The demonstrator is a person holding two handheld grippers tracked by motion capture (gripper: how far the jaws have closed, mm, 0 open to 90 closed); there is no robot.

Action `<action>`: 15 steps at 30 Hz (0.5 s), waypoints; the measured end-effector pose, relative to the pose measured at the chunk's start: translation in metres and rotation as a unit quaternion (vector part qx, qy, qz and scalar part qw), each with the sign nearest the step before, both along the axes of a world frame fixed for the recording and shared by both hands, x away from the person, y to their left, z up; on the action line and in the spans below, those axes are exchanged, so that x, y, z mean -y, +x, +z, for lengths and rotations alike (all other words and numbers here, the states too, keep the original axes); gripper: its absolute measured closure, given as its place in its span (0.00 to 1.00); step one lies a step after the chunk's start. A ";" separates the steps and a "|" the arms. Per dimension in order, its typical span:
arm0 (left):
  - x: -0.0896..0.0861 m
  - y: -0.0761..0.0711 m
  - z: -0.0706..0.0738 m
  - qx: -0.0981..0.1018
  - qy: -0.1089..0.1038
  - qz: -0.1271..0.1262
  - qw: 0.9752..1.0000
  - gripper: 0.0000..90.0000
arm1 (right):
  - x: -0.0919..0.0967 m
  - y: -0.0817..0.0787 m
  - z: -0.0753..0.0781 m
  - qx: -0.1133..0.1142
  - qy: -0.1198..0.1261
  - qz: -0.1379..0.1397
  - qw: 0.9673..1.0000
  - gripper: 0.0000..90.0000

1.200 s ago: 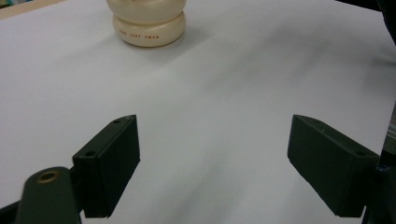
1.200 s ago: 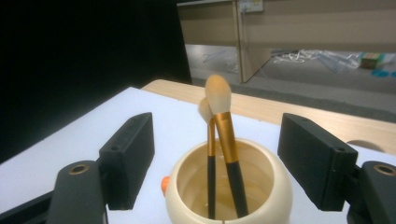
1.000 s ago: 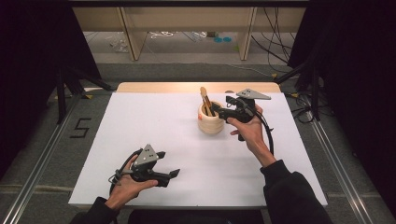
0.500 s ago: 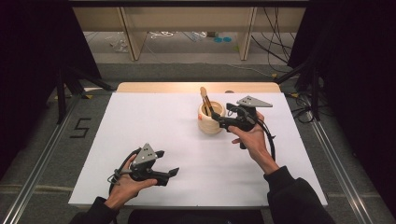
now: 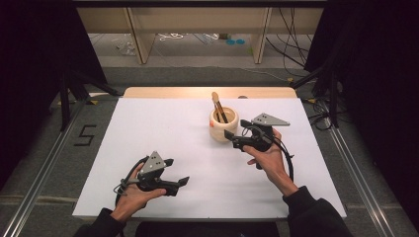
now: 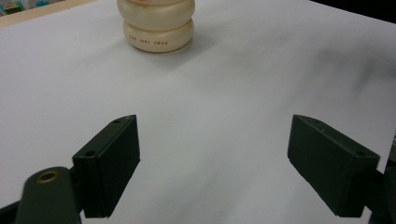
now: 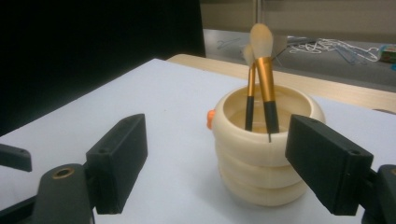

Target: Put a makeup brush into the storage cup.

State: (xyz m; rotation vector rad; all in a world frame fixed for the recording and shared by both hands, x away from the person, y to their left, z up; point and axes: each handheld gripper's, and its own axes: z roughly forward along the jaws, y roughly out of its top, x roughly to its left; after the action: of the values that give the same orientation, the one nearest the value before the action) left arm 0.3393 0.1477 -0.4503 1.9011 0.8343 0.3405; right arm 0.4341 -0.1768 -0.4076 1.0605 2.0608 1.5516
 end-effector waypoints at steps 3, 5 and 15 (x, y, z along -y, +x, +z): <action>0.000 0.000 0.000 0.000 0.000 0.000 1.000 0.19 | 0.000 -0.005 -0.002 -0.008 -0.004 0.004 1.000 0.24; 0.001 0.001 -0.001 -0.001 -0.004 0.002 1.000 0.19 | 0.000 -0.006 -0.003 0.003 -0.004 0.006 1.000 0.24; 0.000 0.001 -0.001 -0.003 0.002 0.004 1.000 0.19 | 0.003 -0.015 -0.007 -0.012 -0.003 0.011 1.000 0.24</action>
State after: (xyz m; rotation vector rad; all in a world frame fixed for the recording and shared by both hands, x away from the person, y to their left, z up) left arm 0.3406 0.1473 -0.4510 1.9042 0.8458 0.3423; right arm 0.4192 -0.1799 -0.4142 1.0628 2.0980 1.5505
